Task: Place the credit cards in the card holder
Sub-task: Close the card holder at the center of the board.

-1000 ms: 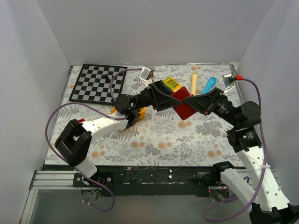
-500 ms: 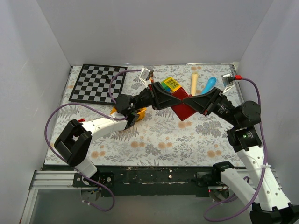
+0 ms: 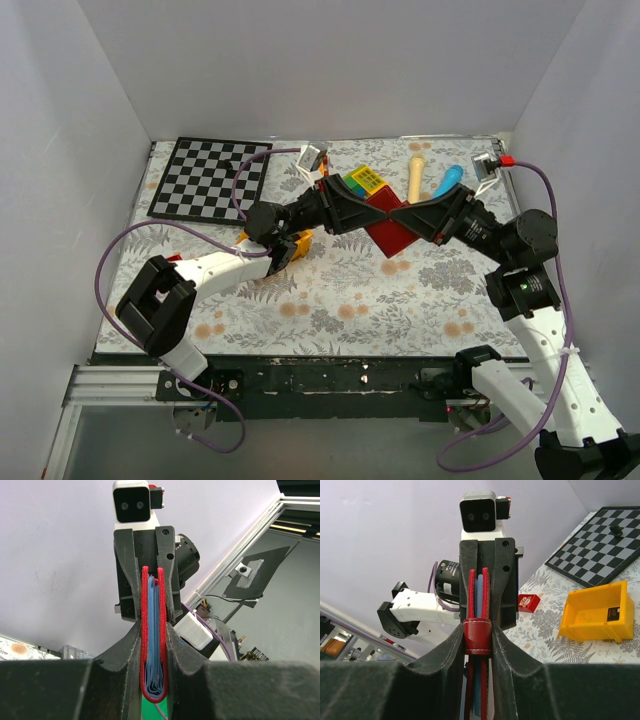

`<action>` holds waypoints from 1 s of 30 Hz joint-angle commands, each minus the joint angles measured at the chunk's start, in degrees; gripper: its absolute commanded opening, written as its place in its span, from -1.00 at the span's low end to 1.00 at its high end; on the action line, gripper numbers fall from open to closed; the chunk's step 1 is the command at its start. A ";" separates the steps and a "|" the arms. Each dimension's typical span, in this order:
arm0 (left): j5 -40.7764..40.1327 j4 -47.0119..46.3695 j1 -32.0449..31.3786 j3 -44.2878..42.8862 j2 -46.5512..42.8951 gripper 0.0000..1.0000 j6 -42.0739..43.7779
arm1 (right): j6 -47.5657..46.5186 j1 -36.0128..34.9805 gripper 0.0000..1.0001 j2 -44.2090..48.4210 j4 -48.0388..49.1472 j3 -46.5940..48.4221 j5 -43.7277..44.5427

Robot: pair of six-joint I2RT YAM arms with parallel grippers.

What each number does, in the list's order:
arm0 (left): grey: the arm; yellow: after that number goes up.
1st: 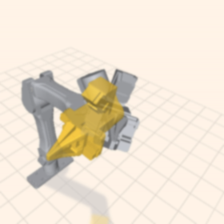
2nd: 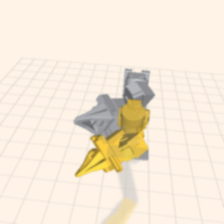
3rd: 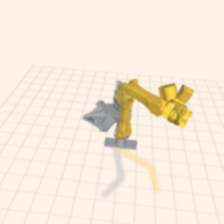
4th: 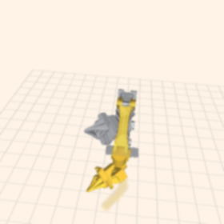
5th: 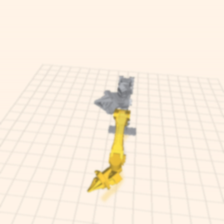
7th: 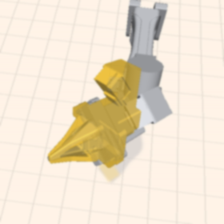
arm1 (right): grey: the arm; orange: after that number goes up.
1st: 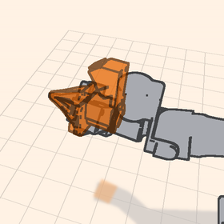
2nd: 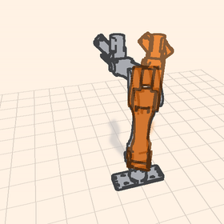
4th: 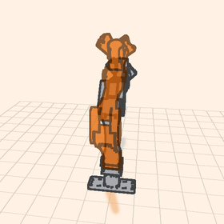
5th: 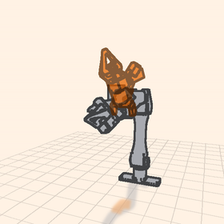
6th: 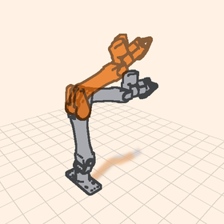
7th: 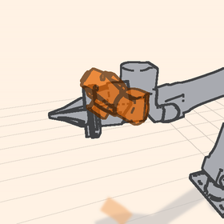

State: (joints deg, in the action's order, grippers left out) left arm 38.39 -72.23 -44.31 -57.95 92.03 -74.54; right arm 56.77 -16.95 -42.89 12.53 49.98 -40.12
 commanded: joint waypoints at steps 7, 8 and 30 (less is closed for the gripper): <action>-1.21 0.16 -0.25 -2.69 -0.36 -1.00 -0.08 | -1.31 -2.91 -0.26 -1.49 -0.05 3.37 -5.94; -1.21 0.16 -0.25 -2.52 -0.36 -1.00 -0.08 | -1.40 -2.91 -0.18 -1.66 -0.14 3.46 -5.94; -0.07 1.64 0.02 0.64 -1.06 -1.00 0.10 | -14.57 -2.65 0.32 4.04 -21.29 10.04 12.05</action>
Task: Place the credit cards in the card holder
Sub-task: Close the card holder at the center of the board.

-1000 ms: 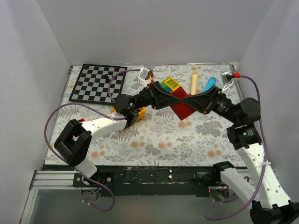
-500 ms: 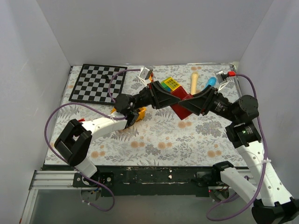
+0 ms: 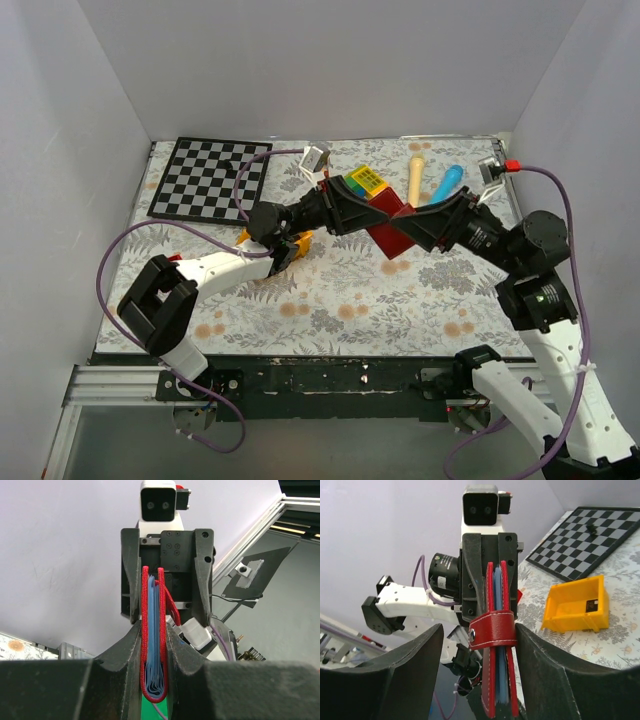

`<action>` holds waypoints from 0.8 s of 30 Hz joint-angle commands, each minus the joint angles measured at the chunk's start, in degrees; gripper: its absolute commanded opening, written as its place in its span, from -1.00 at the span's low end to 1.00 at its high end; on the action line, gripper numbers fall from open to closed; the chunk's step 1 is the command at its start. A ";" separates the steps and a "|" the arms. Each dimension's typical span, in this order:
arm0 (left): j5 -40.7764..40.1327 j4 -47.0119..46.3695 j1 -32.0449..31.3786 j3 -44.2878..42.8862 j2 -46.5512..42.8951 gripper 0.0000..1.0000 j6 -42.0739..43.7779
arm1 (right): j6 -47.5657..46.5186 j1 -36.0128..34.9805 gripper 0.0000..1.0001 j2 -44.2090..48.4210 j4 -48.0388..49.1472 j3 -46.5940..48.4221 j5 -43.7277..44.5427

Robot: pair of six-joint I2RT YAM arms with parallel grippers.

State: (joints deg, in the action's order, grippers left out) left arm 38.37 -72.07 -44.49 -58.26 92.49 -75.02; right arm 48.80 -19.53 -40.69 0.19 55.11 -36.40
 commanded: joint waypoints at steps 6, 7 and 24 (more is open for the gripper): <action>0.92 16.40 1.60 6.66 -6.78 -1.00 8.20 | -17.40 -0.07 0.32 1.32 -28.72 11.41 28.19; 0.83 20.88 1.69 7.54 -7.66 -1.00 10.32 | -19.16 -0.07 0.32 0.01 -33.01 13.25 32.32; -0.76 40.71 8.88 20.72 -11.73 -1.00 28.00 | -25.79 -10.09 0.32 -14.53 -23.52 -3.04 29.31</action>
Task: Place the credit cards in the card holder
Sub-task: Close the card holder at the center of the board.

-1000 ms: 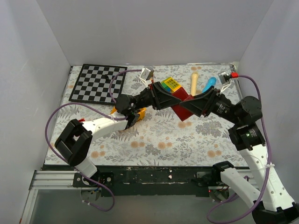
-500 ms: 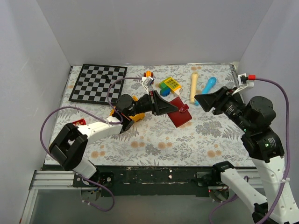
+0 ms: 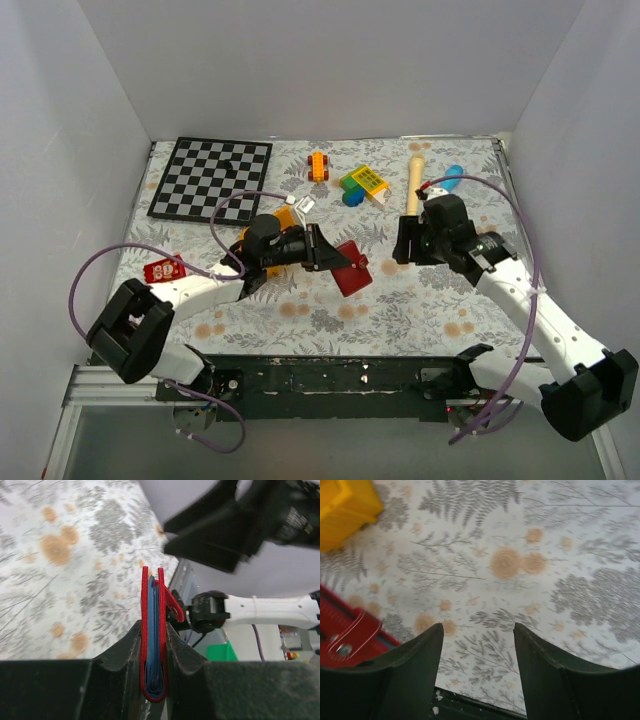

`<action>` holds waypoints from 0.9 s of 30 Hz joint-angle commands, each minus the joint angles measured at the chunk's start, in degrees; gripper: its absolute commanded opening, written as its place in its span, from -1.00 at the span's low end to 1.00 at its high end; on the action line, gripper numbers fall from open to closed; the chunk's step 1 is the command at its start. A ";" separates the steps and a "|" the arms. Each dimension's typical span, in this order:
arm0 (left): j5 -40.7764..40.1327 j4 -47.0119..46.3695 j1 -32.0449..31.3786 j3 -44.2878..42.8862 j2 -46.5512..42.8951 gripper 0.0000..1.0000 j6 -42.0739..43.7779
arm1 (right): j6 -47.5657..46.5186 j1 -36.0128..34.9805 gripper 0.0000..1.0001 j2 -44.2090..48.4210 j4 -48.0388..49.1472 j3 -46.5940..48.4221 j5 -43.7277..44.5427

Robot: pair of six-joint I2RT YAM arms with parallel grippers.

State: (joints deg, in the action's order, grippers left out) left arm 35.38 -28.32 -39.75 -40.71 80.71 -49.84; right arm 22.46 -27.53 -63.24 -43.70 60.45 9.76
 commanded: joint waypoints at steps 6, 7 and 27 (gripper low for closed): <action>12.60 -7.27 5.91 1.07 13.14 -1.00 5.99 | 7.07 0.81 0.32 12.44 31.49 -17.98 -27.24; 13.13 -8.41 5.91 1.24 14.99 -1.00 5.73 | 7.16 0.81 0.32 12.96 31.49 -19.13 -27.25; -3.46 3.95 -0.77 1.16 22.48 0.71 6.51 | 9.27 0.90 0.03 17.19 30.44 -32.49 -23.13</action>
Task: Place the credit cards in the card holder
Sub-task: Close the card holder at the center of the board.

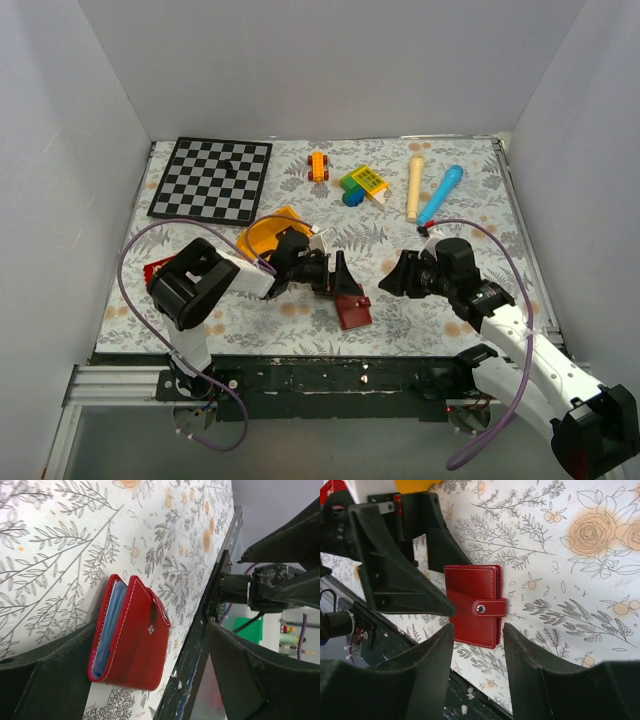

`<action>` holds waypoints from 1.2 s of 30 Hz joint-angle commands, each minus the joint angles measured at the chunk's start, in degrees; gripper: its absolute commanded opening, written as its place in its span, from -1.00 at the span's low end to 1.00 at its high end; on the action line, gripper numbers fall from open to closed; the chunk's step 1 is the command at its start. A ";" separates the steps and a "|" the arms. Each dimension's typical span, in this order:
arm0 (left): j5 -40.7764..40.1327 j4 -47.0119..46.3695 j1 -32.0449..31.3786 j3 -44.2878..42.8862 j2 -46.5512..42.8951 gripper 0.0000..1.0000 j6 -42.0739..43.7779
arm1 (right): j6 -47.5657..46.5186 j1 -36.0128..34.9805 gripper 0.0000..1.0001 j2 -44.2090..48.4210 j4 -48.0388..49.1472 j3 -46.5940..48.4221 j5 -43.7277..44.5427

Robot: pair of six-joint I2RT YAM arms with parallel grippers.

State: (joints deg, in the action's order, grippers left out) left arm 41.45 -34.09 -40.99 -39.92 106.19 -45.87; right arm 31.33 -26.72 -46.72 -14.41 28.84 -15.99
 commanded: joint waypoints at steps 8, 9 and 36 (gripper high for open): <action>-20.78 21.23 -0.58 4.15 -14.77 0.79 4.29 | 1.89 0.09 -0.02 -2.75 2.37 -3.09 3.34; -22.45 23.34 -1.01 3.89 -16.00 0.79 4.90 | 1.89 0.00 -0.01 -4.07 3.16 -3.18 2.55; -33.81 31.10 -10.42 1.16 -15.32 -0.14 1.22 | 2.15 -1.49 -0.70 -21.13 19.77 -0.28 -7.83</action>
State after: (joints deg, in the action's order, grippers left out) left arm 8.27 -4.34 -50.76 -37.93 89.52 -44.82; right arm 33.52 -27.44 -66.22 0.78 25.82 -20.84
